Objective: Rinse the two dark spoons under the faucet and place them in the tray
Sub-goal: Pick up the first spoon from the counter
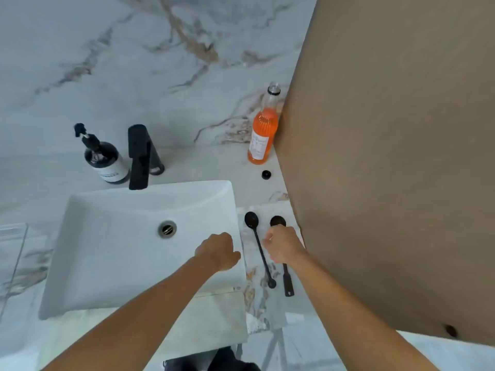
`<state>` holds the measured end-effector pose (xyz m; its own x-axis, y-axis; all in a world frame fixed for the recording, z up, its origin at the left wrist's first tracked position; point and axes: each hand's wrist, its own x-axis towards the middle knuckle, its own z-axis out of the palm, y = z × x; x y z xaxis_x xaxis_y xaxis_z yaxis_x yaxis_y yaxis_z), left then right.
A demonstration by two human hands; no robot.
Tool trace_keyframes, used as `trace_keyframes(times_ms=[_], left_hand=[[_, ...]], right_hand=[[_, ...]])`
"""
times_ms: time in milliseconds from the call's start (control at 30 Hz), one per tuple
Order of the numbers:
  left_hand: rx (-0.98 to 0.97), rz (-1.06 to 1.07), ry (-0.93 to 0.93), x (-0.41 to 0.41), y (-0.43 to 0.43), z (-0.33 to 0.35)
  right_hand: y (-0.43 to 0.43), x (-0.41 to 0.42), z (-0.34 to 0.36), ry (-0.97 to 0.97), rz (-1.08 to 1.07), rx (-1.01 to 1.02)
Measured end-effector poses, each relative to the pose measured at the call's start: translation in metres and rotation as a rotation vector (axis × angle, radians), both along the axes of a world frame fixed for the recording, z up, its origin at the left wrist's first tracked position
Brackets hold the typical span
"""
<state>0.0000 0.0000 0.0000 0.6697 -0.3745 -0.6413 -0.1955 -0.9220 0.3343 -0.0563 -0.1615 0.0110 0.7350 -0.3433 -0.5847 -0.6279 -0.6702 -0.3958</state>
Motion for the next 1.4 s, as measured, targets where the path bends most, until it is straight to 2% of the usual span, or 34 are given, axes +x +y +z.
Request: trace_keyframes(times_ms=[200, 367, 567, 767, 1033, 1400], left_hand=[[-0.225, 0.273, 0.045, -0.008, -0.028, -0.037], [-0.372, 0.554, 0.161, -0.01, -0.049, -0.054], [-0.435, 0.749, 0.221, -0.006, -0.055, -0.061], [-0.479, 0.837, 0.257, -0.009, -0.055, -0.058], [-0.501, 0.863, 0.255, -0.006, -0.041, -0.035], [-0.532, 0.98, 0.338, 0.018, 0.042, -0.001]], right_hand=[[0.005, 0.006, -0.039, -0.058, -0.086, -0.088], [-0.001, 0.008, -0.059, -0.079, -0.16, -0.015], [-0.008, 0.009, -0.071, -0.117, -0.21, 0.125], [-0.011, 0.01, -0.071, -0.101, -0.255, 0.224], [0.003, 0.018, -0.044, -0.082, -0.206, 0.308], [0.075, 0.047, -0.017, -0.014, -0.152, 0.525]])
